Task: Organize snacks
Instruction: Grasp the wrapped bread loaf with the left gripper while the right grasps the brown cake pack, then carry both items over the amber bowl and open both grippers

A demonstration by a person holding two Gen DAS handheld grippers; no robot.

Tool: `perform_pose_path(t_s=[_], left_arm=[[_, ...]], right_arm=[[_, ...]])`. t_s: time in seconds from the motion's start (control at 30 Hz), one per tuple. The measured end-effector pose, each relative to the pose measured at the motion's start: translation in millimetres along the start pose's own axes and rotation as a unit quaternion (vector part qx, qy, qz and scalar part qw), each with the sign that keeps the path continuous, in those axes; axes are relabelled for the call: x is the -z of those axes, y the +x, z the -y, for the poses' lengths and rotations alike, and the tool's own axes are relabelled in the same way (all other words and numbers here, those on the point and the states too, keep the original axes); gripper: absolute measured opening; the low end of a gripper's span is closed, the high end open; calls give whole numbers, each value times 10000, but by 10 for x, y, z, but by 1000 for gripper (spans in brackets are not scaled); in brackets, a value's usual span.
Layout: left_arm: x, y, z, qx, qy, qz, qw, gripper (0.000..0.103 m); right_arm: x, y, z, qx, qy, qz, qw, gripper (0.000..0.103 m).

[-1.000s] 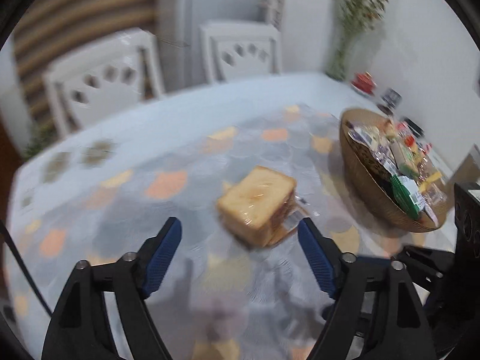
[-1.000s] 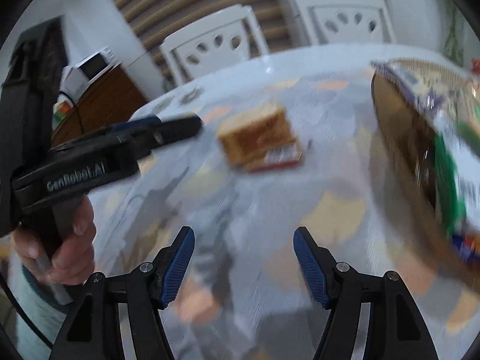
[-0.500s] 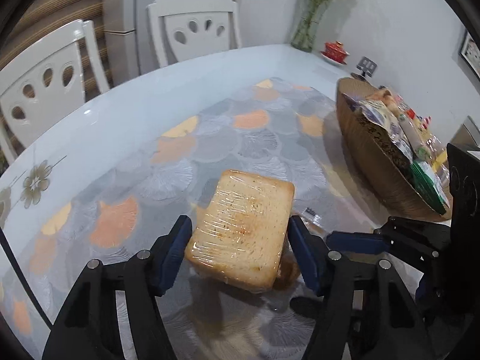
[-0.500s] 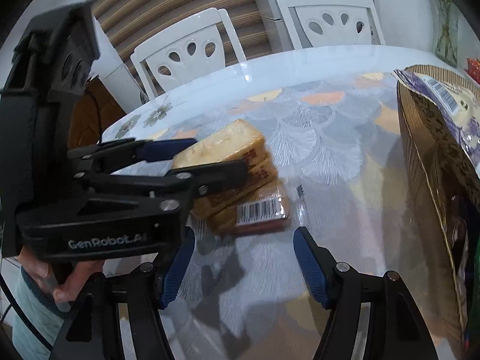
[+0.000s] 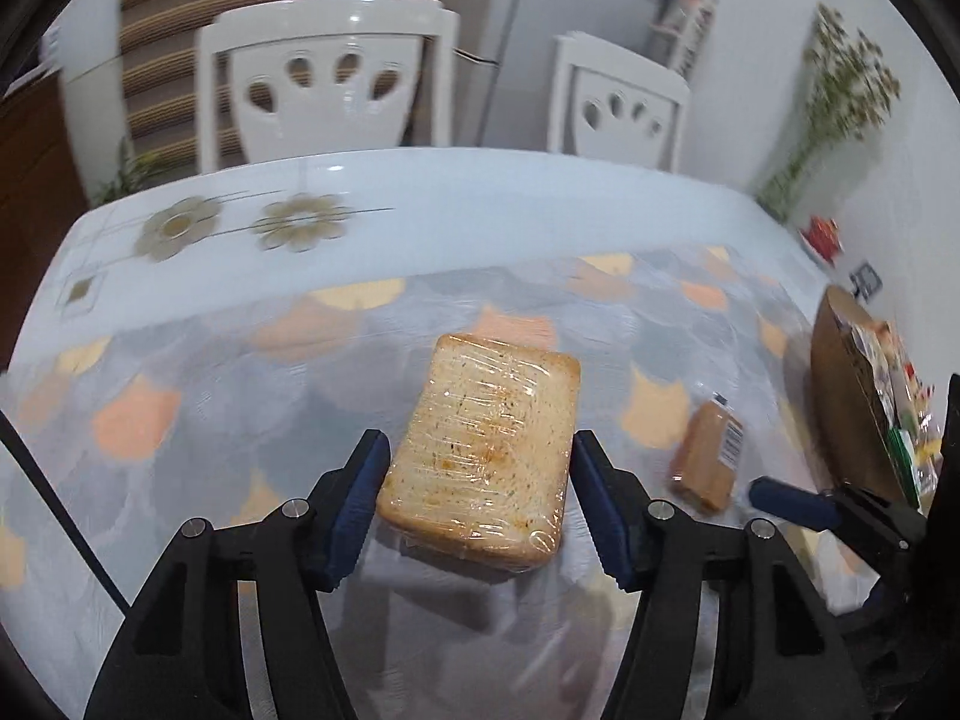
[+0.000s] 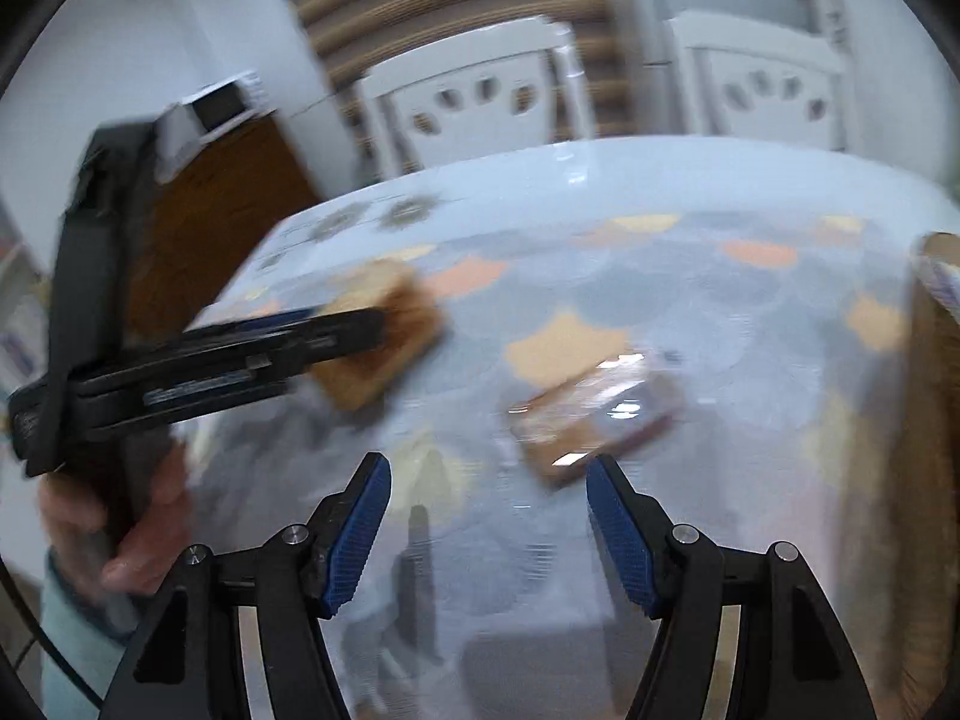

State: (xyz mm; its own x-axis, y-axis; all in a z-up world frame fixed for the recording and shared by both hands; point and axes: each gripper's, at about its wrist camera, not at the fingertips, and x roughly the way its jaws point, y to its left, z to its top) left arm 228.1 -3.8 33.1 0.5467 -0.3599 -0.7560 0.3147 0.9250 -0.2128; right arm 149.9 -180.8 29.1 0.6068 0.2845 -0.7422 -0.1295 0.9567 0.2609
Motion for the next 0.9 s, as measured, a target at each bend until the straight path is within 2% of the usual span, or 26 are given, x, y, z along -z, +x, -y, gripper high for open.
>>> perform_pose_path(t_s=[0.03,0.07,0.13,0.3,0.5,0.57,0.63,0.8,0.9], left_arm=[[7,2,-30,-3,-40,16,10000,59],[17,5,-51,9,-68,46,10000,59],[32,-1,-55,23,-65,117,9999,59],[71,112,-9,56,62,-11,10000,58],[96,125,15,-6,139,-26,9999,57],[96,121,-1,25,100,-15,9999,56],[102,117,-8,8,91,-4,10000,56],[110,117,45,-176,193,20,9997,55],[147,88,98,-287,227,13,9993,55]], right_arm=[[-11,45,59,64,199,-139,9997,66],[-24,109,169,-108,558,-310,9979,66],[-78,153,289,-267,925,-285,9949,66],[-349,381,268,-210,1054,-291,9938,64],[-442,555,11,427,540,-72,9976,59],[-455,594,-35,710,381,-51,9967,50],[-455,582,-4,857,329,-44,9958,36],[-276,388,68,673,235,-135,9974,35],[-10,193,5,682,-29,-219,9974,35]])
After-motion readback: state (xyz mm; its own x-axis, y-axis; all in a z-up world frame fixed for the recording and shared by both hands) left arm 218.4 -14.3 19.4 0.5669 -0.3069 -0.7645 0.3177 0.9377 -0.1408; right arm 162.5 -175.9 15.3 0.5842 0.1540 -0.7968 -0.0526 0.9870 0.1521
